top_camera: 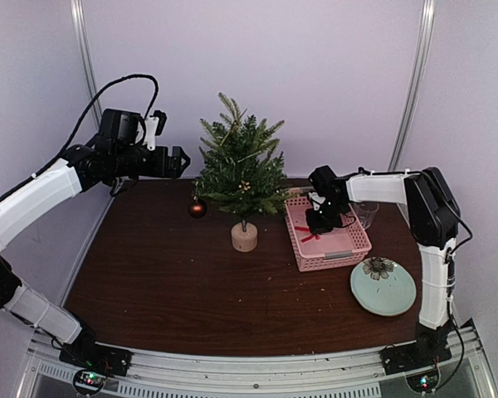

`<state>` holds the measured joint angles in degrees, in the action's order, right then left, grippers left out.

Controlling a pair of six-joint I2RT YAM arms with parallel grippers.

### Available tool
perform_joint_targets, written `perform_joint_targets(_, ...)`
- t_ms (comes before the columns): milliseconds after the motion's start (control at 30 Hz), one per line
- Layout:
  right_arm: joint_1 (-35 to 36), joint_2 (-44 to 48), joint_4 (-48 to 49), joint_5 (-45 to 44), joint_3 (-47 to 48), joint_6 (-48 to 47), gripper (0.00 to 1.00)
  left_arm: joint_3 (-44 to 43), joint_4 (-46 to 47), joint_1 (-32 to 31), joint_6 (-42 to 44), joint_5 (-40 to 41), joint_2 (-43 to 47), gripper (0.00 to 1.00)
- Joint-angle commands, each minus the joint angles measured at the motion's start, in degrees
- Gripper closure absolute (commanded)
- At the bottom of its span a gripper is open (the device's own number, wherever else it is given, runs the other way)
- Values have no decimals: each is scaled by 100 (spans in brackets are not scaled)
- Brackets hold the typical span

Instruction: Decorate the small christmas tree

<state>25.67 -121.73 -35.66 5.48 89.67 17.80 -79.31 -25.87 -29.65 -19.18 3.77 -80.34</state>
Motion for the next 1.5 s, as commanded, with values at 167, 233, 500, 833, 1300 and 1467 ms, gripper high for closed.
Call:
perform_joint_targets(167, -17, 1674, 185, 340, -484, -1347, 100, -128, -6, 161, 171, -147, 131, 2)
perform_joint_targets(233, -18, 2086, 270, 402, -648, -1755, 100, -89, -28, 182, 198, -222, 172, 3)
perform_joint_targets(500, 6, 3741, 1007, 883, -1431, -3476, 100, 37, -169, 413, 13, -1023, 229, 2)
perform_joint_targets(833, 317, 4650, 991, 1646, -1100, -5368, 100, 23, -16, 513, 173, -1435, 266, 2)
perform_joint_targets(1300, 2407, 5329, 80, 814, -866, -6583, 100, -555, -183, -490, 1494, -4066, 621, 22)
perform_joint_targets(1467, 3037, 5367, 357, 545, -955, -6707, 100, -448, 453, -1374, 1013, -3962, 345, 31)
